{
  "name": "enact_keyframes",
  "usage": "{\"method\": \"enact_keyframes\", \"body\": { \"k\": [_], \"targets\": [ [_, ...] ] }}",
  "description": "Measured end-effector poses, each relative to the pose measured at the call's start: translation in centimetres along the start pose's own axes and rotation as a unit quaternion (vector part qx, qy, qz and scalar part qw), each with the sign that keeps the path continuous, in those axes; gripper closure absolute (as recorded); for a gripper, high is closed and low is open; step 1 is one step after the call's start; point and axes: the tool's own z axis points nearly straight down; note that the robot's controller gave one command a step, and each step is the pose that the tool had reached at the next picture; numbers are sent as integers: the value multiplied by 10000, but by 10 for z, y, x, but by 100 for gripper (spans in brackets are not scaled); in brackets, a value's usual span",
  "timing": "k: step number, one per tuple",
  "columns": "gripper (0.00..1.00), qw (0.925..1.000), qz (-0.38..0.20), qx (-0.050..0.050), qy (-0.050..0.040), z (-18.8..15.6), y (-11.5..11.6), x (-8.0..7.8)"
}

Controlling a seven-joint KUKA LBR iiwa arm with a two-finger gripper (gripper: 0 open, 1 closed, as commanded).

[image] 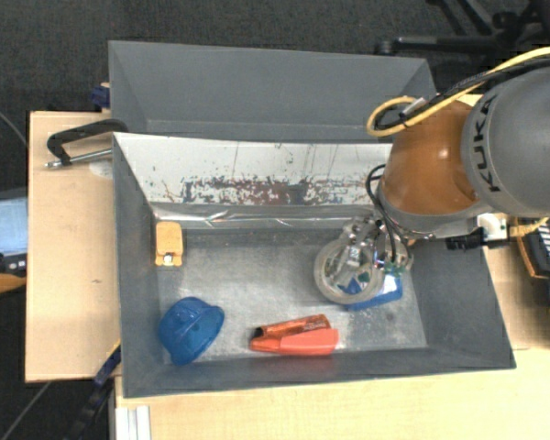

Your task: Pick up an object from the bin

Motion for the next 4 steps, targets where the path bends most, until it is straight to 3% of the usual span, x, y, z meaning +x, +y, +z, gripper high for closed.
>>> {"method": "enact_keyframes", "body": {
  "k": [1,2,3,4],
  "targets": [
    [100,10000,-76,7,36,-46,-13,11],
    [100,10000,66,1,-16,-90,14,2],
    [100,10000,12,-25,-45,-63,10,-3],
    [100,10000,-75,-6,-25,0,-7,0]
  ]
}}
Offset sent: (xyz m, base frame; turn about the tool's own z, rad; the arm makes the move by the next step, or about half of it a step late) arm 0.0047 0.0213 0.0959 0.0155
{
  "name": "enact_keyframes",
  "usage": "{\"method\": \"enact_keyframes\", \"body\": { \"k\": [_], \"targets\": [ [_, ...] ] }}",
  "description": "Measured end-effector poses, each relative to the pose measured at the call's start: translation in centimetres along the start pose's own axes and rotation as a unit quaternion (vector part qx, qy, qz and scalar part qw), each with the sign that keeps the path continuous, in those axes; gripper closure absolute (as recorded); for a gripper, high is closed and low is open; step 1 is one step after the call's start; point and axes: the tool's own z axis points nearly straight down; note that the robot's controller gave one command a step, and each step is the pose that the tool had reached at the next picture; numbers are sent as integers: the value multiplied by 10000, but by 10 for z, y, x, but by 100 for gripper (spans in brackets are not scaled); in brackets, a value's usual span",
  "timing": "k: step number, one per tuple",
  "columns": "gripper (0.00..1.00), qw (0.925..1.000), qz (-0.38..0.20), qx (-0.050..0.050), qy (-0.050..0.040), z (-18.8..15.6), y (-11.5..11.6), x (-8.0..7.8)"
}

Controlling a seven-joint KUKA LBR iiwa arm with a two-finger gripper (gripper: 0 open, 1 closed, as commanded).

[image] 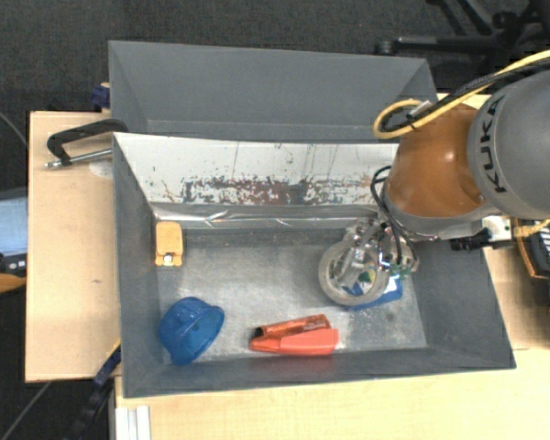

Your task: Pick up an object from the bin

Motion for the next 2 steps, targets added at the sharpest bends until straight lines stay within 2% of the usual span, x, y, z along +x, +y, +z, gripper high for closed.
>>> {"method": "enact_keyframes", "body": {
  "k": [1,2],
  "targets": [
    [100,10000,-23,-22,-24,30,-8,13],
    [100,10000,-24,-22,-24,30,-8,13]
  ]
}}
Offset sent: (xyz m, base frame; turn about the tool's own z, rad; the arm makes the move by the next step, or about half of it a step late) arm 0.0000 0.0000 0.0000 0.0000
